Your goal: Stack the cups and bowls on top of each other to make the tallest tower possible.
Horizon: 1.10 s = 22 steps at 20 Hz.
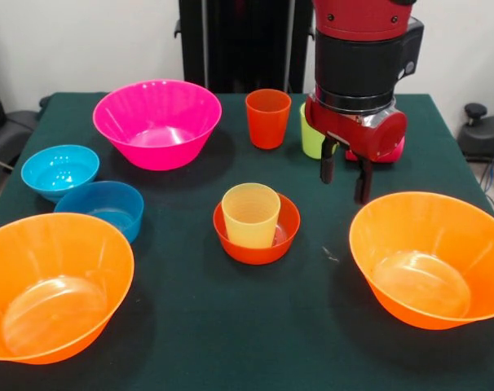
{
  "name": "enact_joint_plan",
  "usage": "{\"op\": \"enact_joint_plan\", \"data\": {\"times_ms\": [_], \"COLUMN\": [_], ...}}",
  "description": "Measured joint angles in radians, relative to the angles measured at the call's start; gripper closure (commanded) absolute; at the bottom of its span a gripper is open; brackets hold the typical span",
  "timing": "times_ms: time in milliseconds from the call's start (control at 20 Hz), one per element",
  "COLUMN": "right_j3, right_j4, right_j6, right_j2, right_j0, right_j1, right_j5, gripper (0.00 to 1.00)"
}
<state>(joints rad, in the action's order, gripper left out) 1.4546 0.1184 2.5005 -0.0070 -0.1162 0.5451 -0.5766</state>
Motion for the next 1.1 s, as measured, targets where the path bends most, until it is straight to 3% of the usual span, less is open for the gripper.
{"op": "enact_joint_plan", "data": {"times_ms": [1100], "right_j3": [-0.015], "right_j4": [0.000], "right_j6": [0.000], "right_j2": [-0.012], "right_j0": [0.008], "right_j1": [-0.002], "right_j5": [0.000], "gripper": [0.00]}}
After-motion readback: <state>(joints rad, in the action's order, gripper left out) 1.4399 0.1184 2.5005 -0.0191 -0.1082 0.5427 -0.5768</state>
